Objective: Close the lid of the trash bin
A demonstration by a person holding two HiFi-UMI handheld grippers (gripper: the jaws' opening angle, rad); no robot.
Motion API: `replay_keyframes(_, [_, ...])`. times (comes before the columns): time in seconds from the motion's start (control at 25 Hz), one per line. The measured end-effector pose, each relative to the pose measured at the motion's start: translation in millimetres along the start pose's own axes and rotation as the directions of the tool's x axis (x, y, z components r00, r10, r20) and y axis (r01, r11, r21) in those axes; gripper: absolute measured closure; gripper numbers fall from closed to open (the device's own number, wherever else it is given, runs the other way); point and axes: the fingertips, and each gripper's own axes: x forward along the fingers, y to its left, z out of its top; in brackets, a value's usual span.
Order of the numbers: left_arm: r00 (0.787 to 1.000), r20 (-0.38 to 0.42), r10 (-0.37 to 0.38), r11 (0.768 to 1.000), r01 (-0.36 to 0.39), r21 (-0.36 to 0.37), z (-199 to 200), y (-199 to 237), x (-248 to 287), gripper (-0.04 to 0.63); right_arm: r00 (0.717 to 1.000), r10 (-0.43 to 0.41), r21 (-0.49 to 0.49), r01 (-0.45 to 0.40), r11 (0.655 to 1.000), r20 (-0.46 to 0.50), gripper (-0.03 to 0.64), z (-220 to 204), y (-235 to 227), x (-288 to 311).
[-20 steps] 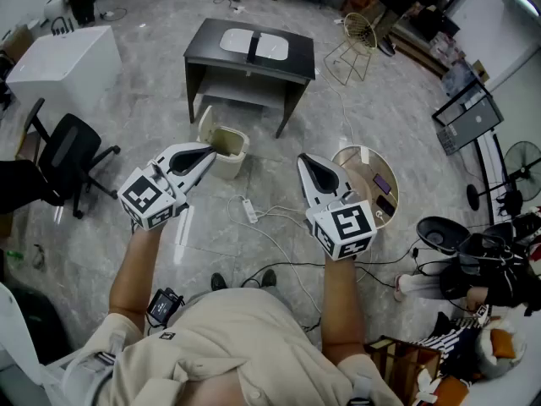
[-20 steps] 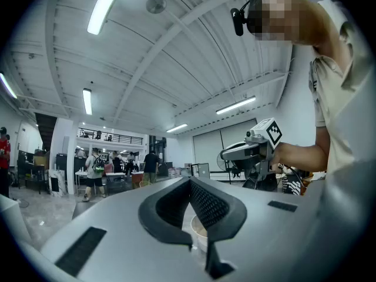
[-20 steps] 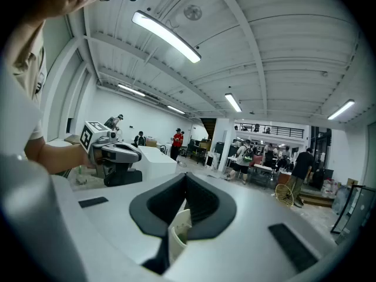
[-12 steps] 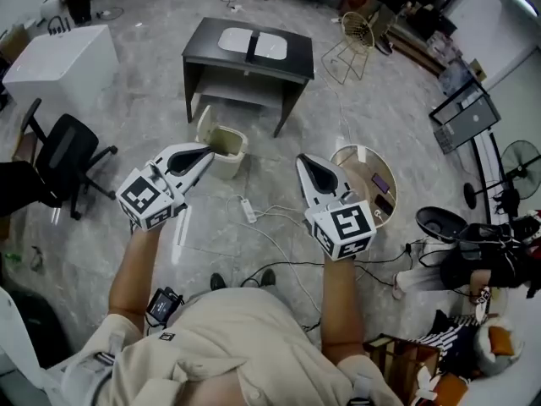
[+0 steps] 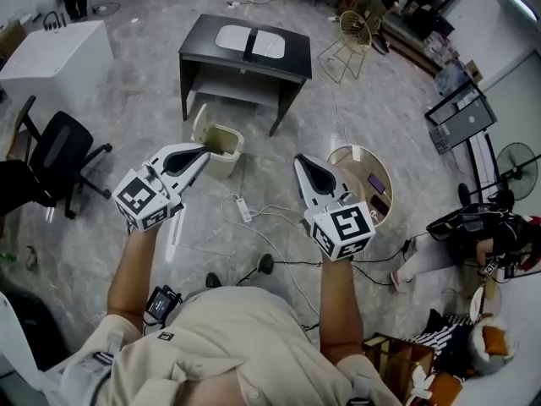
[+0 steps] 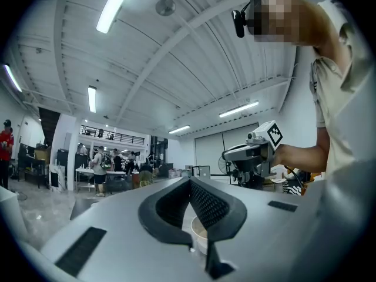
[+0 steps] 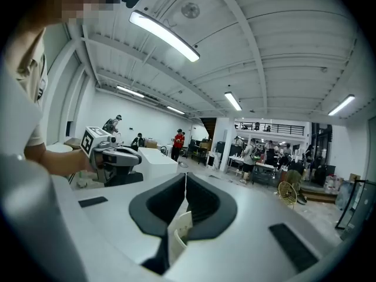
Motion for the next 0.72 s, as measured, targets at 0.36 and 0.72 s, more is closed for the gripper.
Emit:
replay_keyframes(0.36, [0.996,-0.048,0.074,0.997,-0.073,0.009,-13.0,20.1,17.3,0.58,0.998,0.046,0.068,-0.048,0.997,0.035,0.591,-16.1,-37.9,35.4])
replay_keyframes(0.72, [0.971,-0.103,0.216,0.976,-0.217,0.0,-14.5,49.5,60.6,0.58,0.984,0.169,0.093,-0.174,0.98,0.063,0.591,-24.5,-98.4,82.5])
